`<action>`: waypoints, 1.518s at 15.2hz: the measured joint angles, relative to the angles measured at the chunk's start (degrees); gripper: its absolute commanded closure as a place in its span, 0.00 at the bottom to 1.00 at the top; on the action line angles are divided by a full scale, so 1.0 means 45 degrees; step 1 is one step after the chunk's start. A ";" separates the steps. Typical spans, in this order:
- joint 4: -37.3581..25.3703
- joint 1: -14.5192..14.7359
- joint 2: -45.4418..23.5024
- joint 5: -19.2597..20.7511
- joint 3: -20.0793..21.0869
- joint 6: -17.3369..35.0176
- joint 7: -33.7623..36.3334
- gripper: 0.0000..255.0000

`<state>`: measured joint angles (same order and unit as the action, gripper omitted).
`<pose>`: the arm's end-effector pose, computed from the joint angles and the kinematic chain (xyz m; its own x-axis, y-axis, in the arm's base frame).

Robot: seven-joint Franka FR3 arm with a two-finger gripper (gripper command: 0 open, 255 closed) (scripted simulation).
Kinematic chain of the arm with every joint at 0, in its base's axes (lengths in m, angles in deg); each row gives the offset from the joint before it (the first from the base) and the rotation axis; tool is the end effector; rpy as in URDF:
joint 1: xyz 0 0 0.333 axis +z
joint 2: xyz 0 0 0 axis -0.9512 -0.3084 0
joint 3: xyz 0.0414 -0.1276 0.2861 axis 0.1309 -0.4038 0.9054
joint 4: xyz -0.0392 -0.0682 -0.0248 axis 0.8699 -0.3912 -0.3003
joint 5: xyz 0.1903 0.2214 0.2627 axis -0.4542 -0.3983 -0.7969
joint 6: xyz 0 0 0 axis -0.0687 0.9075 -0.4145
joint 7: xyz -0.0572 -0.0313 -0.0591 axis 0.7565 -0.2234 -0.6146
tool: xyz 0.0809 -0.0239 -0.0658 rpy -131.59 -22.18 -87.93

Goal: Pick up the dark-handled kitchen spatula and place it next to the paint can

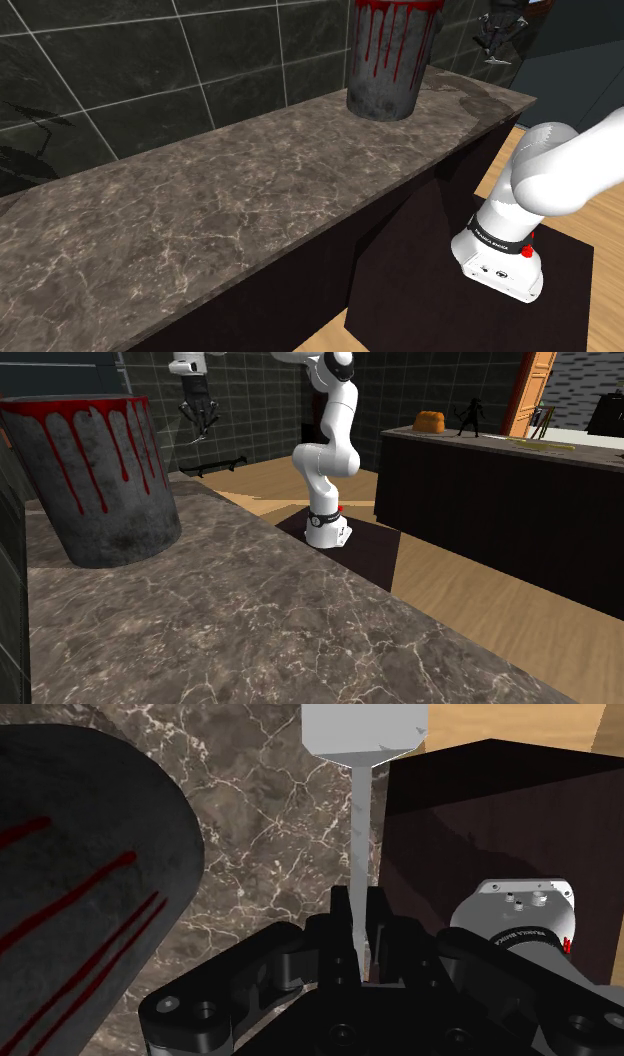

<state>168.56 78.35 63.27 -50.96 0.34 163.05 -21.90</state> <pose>0.2361 -0.3494 0.5971 0.2345 0.9698 0.0665 0.9720 -0.2350 -0.0008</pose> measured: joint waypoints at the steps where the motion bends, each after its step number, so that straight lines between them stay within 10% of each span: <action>1: 0.0182 -0.0019 0.0034 0.0045 -0.0055 0.0159 0.0006 1.00; 23: 0.3791 -0.0335 0.0351 0.1078 -0.1376 0.3612 0.0256 1.00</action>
<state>185.62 76.84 64.85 -46.11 -5.85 179.31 -20.74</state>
